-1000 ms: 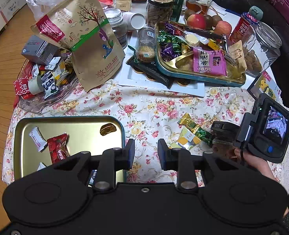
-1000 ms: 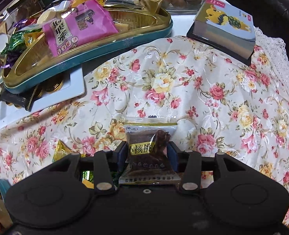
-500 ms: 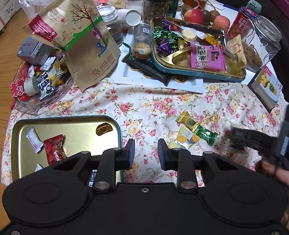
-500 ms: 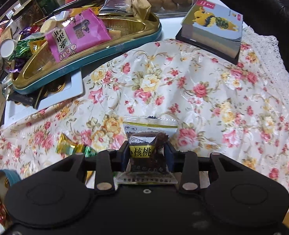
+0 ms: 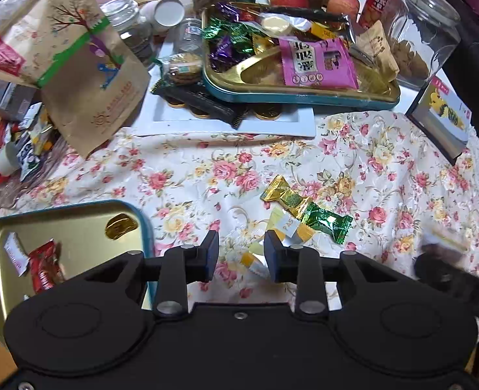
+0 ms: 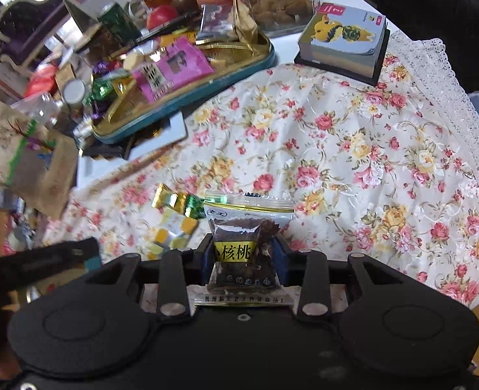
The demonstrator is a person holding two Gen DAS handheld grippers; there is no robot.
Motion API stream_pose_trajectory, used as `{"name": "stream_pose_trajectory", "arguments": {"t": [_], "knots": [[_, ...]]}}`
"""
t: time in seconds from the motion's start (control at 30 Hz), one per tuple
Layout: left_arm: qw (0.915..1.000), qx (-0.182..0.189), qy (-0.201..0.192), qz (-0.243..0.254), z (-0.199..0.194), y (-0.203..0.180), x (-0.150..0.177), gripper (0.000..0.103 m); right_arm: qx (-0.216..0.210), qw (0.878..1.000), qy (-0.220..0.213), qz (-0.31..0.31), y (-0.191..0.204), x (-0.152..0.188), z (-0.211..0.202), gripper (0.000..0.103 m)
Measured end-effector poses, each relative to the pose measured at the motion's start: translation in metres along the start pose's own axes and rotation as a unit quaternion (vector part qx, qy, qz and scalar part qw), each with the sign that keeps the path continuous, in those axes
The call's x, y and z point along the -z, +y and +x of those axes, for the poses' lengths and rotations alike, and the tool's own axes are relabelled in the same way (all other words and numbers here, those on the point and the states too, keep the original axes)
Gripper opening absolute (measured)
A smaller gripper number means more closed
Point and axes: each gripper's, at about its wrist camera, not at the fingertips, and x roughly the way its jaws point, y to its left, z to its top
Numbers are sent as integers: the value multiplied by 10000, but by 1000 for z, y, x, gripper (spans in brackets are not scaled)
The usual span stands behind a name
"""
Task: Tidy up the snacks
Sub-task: 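Close the left gripper on the white-and-yellow packet while the right holds the walnut packet, then carry both packets over the gold tray and open the left gripper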
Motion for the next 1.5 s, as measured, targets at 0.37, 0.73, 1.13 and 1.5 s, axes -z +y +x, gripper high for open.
{"name": "stream_pose_trajectory", "arguments": {"t": [0.37,0.73,1.13,1.5], "knots": [[9994,110,42,314,55,-30,9,41,-498,9970,-466,359,-13,-23,-40,39],[9987,81,126,490,73,-36,17,55,-820,9945,-411,516,-17,-24,-48,39],[9978,43,228,617,82,-49,22,59,-855,9939,-400,569,-16,-25,-47,39],[9976,374,550,-214,75,-33,9,44,-847,9938,-425,587,-15,-27,-49,39]]}}
